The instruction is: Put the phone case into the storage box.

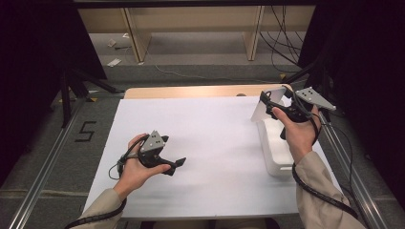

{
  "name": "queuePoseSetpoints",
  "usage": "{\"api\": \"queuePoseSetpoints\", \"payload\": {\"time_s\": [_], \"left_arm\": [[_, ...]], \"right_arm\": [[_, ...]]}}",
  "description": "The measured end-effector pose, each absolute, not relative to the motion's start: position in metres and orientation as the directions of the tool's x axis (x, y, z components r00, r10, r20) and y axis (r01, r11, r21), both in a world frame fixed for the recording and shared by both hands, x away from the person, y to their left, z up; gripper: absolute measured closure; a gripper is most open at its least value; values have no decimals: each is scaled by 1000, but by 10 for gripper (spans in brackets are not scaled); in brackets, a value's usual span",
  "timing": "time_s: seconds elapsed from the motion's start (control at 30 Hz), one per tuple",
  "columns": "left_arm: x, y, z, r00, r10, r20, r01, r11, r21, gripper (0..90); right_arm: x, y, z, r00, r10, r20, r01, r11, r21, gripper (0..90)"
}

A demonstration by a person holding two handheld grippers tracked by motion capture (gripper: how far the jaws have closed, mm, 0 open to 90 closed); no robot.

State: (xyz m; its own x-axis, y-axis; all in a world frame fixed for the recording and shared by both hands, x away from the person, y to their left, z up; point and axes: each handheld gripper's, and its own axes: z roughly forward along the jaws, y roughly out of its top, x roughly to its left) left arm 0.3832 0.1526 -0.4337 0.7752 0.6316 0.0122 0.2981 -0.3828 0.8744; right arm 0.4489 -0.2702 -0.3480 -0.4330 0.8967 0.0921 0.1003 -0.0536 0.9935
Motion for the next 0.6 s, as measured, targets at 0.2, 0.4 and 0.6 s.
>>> {"api": "queuePoseSetpoints", "payload": {"time_s": [0.2, 0.4, 0.6], "left_arm": [[384, 153, -434, 775, 632, 11, 300, -383, 874, 0], [384, 153, -433, 773, 635, 10, 300, -379, 876, 0], [384, 153, -434, 773, 635, 10, 300, -380, 875, 0]], "right_arm": [[449, -273, -348, -425, 900, 94, 106, -54, 993, 186], [449, -274, -348, -418, 903, 95, 104, -56, 993, 186], [450, -276, -349, -414, 905, 94, 104, -56, 993, 186]]}}
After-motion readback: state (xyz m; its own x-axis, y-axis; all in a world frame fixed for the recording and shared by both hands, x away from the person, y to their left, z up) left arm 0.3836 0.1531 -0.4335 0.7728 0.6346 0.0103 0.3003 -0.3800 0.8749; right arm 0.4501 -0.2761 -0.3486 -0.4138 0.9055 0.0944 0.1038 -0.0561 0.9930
